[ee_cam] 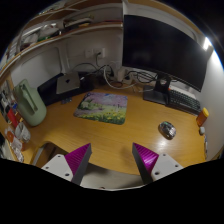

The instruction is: Arrange mouse

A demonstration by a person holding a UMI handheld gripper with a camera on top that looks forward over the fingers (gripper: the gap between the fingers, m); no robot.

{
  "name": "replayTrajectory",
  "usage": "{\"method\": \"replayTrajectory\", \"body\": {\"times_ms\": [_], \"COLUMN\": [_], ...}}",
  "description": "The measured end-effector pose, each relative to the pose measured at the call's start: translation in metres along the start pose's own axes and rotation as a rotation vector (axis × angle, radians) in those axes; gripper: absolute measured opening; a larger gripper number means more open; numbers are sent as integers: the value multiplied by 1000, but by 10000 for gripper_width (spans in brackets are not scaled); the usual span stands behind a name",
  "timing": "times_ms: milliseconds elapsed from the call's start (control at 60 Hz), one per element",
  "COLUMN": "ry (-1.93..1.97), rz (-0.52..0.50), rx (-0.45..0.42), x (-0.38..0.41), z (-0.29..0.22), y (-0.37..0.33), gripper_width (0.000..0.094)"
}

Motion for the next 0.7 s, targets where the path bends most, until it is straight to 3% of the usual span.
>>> {"method": "replayTrajectory", "body": {"times_ms": [700], "ry": [243], "rz": [230], "rx": [-10], "x": [-188], "z": [41], "y": [3], "gripper_width": [848]}}
Point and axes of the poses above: the point between the fingertips, and its own axes, seen from behind it with the camera up: x to the left, z down, y forward, the way the camera looks, the point moved 1 cm from there along -y, backward, against the way the camera looks, and after that the axes turned 13 degrees about x, right-handed, at the moved point
